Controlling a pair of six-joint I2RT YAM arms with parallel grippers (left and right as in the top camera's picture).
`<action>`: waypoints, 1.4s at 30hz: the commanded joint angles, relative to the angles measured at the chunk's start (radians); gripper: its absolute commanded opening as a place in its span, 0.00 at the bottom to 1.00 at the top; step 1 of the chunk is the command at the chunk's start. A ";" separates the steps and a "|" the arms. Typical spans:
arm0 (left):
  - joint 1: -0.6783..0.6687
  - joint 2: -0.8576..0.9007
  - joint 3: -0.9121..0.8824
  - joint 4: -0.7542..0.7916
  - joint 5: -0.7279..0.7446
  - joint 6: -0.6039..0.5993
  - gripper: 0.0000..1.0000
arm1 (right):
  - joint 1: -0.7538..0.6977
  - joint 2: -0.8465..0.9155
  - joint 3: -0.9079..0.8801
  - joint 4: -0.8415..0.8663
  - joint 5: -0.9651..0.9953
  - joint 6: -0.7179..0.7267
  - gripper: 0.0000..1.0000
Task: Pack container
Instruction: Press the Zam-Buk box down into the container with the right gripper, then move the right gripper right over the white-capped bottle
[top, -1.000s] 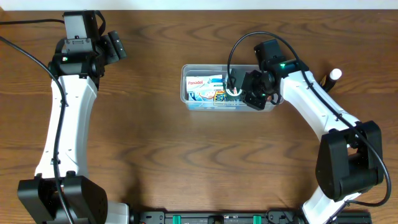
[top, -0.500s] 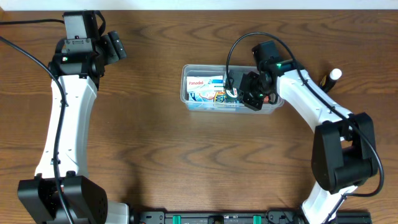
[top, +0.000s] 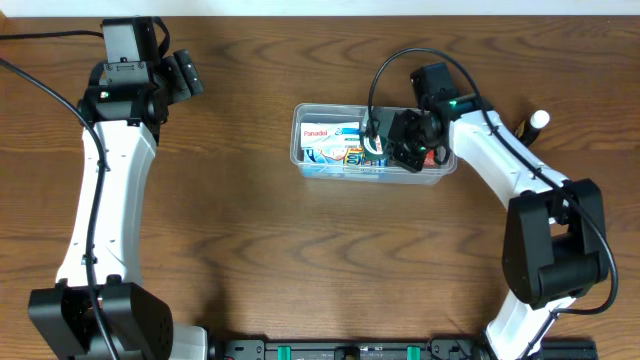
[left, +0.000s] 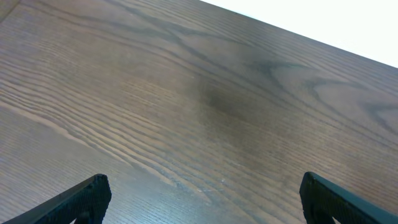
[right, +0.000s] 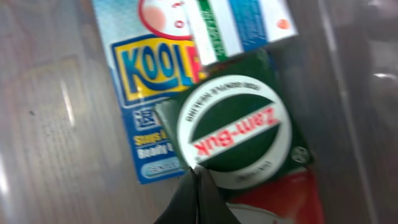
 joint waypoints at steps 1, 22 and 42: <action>0.003 -0.014 0.018 -0.003 -0.002 -0.002 0.98 | -0.010 0.008 0.006 0.014 -0.023 0.032 0.01; 0.003 -0.014 0.018 -0.003 -0.002 -0.002 0.98 | -0.137 -0.212 0.316 -0.153 0.344 0.703 0.44; 0.003 -0.014 0.018 -0.003 -0.002 -0.002 0.98 | -0.568 -0.135 0.314 -0.295 0.373 0.831 0.90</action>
